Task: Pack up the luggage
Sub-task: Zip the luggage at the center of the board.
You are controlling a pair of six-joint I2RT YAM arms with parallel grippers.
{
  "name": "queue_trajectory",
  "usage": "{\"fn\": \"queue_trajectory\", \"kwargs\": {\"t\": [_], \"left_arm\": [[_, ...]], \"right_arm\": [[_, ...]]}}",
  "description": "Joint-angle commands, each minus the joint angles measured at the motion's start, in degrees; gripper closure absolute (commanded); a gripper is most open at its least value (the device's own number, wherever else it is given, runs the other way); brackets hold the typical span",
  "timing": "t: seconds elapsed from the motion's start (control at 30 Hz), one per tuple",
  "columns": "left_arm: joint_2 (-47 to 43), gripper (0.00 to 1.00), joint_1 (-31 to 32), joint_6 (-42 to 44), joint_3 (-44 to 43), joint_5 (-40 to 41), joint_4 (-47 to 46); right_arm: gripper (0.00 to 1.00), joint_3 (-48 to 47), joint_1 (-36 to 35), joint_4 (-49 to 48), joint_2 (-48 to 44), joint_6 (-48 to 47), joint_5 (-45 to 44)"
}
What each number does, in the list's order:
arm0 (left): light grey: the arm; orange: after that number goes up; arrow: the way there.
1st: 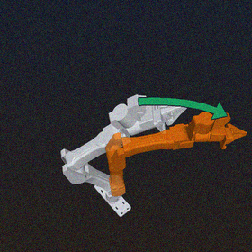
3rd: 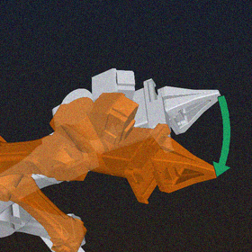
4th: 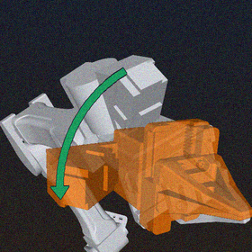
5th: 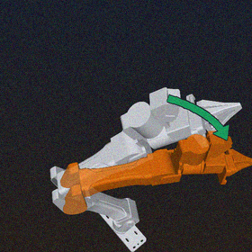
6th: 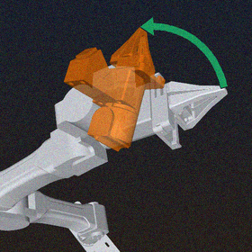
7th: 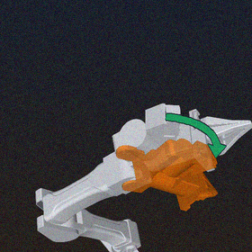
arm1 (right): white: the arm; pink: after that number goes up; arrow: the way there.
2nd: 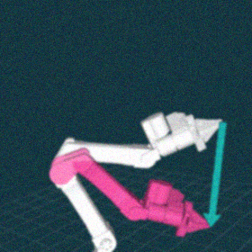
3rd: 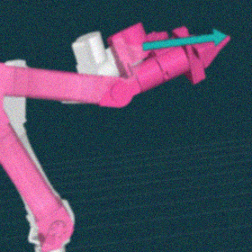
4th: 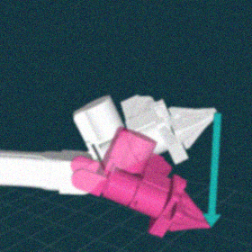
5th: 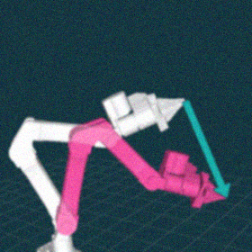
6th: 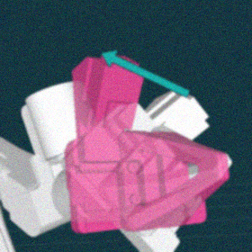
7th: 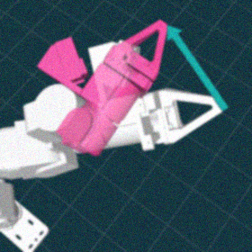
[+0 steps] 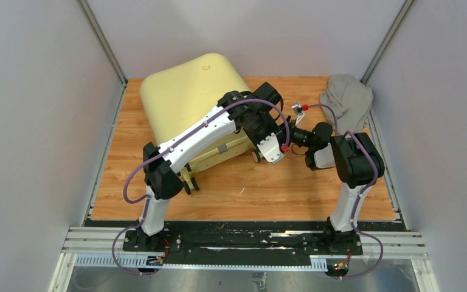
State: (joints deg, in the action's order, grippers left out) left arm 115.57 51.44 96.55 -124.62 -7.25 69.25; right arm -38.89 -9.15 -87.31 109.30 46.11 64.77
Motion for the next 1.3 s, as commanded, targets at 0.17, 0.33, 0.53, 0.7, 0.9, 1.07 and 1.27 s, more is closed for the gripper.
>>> {"fn": "queue_trajectory", "kwargs": {"t": [0.17,0.33,0.53,0.7,0.9,1.07,1.27], "left_arm": [[-8.68,1.00,-0.82,0.91,-5.29,3.95,-8.43],[-8.95,1.00,-0.92,0.79,-5.59,4.52,-8.43],[-8.79,1.00,-0.90,-0.31,-5.93,4.35,-8.50],[-8.90,1.00,-0.90,-0.95,-6.08,4.26,-8.43],[-9.09,1.00,-0.90,-1.85,-5.95,4.17,-8.50],[-8.87,1.00,-0.90,-2.24,-6.12,4.24,-8.52],[-8.52,1.00,-0.91,-2.76,-6.94,4.70,-8.57]], "right_arm": [[0.34,-2.57,-3.87,-4.10,1.00,0.60,0.42],[0.41,-4.20,-4.79,-4.10,1.63,0.73,-0.22],[0.53,-3.78,-6.32,-3.59,1.37,-1.16,-3.71],[0.56,-1.43,-6.83,0.88,-0.72,-7.00,-12.06],[0.61,-0.75,-7.44,6.56,-4.31,-12.75,-15.93],[0.67,-1.91,-9.18,6.77,-3.64,-12.90,-16.17],[0.77,-2.00,-10.55,6.76,-3.15,-13.15,-17.28]]}}
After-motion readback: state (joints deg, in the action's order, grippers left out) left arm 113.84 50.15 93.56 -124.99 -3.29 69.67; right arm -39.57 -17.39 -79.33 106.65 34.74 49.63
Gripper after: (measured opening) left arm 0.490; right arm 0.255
